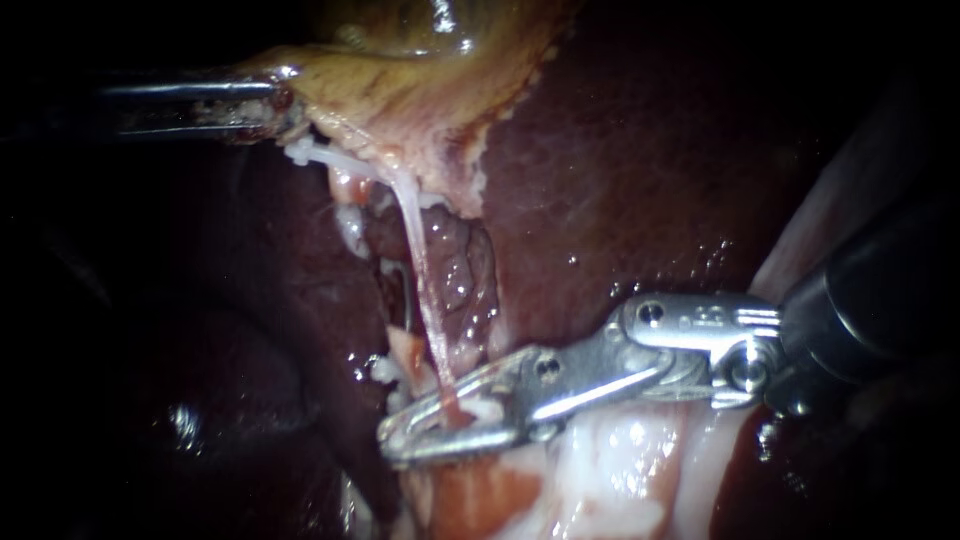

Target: Clipping first clip right tube

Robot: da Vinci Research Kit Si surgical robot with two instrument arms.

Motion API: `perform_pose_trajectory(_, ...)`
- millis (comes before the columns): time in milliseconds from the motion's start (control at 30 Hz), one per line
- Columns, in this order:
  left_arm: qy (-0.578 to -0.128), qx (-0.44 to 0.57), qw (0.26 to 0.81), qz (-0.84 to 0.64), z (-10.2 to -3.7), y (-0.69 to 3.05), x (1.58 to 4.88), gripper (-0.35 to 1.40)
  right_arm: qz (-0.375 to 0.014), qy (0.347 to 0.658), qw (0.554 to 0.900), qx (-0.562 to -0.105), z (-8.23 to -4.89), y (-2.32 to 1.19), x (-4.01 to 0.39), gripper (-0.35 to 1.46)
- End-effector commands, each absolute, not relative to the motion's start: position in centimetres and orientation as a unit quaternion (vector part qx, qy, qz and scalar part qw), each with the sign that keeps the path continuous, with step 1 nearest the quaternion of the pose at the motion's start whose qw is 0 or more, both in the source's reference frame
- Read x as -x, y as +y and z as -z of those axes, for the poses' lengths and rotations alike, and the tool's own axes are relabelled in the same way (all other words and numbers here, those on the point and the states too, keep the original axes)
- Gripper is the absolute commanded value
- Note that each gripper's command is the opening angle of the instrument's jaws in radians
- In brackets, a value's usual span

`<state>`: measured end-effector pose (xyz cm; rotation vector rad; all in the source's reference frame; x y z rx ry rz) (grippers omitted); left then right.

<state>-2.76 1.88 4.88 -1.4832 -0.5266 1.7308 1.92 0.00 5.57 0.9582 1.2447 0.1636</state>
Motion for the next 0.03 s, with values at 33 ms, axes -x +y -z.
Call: perform_pose_trajectory(33,-0.207,0.584,0.391,-0.681,-4.88,1.89,2.76,-0.35,-0.073,0.56,0.704,-0.431,-5.58,0.01,-1.92,-0.35)
